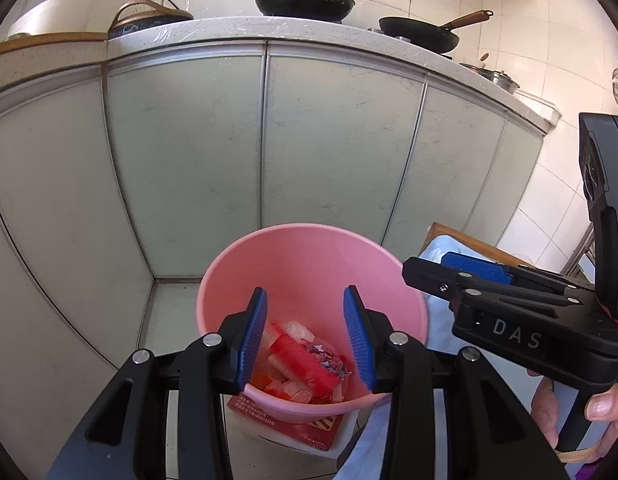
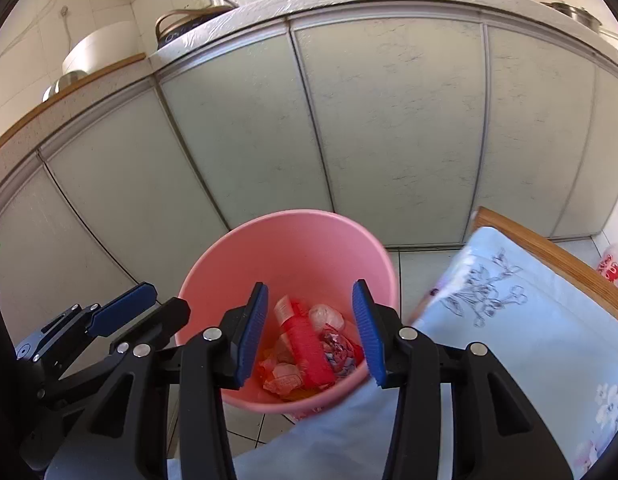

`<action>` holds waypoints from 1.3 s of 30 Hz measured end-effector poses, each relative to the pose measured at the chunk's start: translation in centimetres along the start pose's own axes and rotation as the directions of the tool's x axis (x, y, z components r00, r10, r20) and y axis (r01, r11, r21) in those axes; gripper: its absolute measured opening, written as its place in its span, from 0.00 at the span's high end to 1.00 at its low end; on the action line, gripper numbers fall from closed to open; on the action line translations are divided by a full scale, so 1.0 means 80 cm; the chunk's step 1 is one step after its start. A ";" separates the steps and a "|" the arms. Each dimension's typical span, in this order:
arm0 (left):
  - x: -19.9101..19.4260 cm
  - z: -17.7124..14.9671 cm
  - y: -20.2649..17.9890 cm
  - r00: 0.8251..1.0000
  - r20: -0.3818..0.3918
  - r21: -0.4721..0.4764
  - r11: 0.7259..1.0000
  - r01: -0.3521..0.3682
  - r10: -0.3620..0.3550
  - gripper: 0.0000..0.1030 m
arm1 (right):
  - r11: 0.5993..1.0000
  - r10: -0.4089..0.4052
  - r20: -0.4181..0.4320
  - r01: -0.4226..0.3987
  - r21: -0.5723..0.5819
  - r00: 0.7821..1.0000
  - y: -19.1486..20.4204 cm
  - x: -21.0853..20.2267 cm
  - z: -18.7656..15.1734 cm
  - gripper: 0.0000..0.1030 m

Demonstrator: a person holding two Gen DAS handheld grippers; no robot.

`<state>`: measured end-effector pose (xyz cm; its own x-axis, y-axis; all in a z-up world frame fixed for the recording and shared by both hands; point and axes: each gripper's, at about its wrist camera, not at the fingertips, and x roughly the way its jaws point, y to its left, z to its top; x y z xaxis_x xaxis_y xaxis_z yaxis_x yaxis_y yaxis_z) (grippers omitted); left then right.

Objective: Collect trash
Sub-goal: 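Move both open tools back over the table toward the steel wool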

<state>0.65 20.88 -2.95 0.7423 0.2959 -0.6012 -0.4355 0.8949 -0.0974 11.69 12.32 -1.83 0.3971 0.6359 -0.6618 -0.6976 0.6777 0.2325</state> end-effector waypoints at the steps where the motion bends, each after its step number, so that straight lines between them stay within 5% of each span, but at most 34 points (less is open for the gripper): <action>1: -0.004 0.001 -0.003 1.000 0.004 0.003 1.000 0.007 -0.007 0.62 | 1.000 -0.003 0.005 0.003 0.006 1.000 -0.003 -0.005 -0.001 0.57; 12: -0.045 0.007 -0.048 0.994 0.046 0.062 0.994 0.095 -0.097 0.62 | 0.997 -0.053 0.062 0.050 0.052 0.997 -0.040 -0.083 -0.018 0.57; 20: -0.074 0.003 -0.099 0.974 0.048 0.132 0.968 0.212 -0.220 0.62 | 0.993 -0.111 0.095 0.106 0.054 0.989 -0.065 -0.158 -0.055 0.57; 27: -0.094 -0.022 -0.159 0.927 -0.019 0.234 0.899 0.369 -0.375 0.62 | 0.976 -0.199 0.095 0.188 0.113 0.975 -0.106 -0.227 -0.111 0.57; 39: -0.089 -0.079 -0.248 0.808 -0.276 0.344 0.731 0.589 -0.521 0.62 | 0.920 -0.314 0.033 0.295 0.258 0.949 -0.177 -0.290 -0.209 0.57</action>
<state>0.75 -1.12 -1.75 0.6860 -0.3191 -0.6539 0.2939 0.9436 -0.1521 2.36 -18.21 -1.69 0.6153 0.4032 -0.6774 -0.3710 0.9063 0.2024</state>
